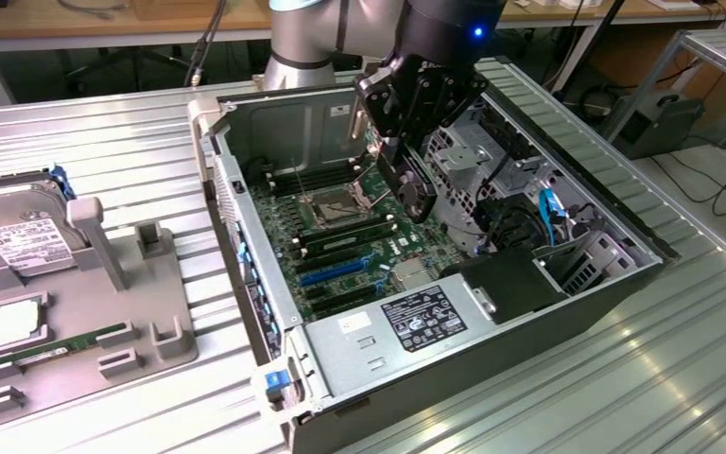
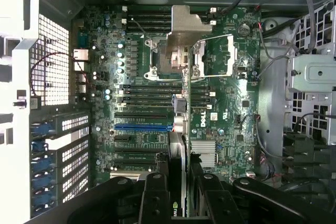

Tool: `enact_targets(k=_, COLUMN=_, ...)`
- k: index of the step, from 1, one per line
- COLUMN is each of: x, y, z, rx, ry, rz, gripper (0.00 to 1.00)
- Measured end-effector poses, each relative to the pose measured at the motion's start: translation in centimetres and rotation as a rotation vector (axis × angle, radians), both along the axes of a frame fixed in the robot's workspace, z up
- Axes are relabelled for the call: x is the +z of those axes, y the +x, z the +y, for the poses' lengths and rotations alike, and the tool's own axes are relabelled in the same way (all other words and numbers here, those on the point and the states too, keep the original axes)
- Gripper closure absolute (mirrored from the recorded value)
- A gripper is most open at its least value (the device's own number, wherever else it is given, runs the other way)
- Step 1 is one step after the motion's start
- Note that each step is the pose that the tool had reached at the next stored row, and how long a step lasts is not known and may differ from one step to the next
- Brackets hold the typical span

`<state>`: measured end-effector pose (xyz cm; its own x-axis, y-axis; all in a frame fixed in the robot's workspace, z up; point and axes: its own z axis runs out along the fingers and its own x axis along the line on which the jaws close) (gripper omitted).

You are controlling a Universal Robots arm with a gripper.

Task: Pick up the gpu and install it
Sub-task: 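Insert the gpu into the slot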

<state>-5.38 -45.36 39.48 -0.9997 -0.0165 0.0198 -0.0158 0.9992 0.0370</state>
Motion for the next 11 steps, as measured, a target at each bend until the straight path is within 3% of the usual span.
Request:
enact_targets(k=4, x=-0.08, y=0.00, z=0.00, rx=0.058, ry=-0.0001, rz=0.0000, gripper=0.74)
enact_targets(k=7, x=-0.43, y=0.00, z=0.00, rx=0.166, ry=0.0001, rz=-0.0001, gripper=0.74)
enact_targets(k=11, x=-0.97, y=0.00, z=0.00, rx=0.254, ry=0.0000, rz=0.0000, gripper=0.74)
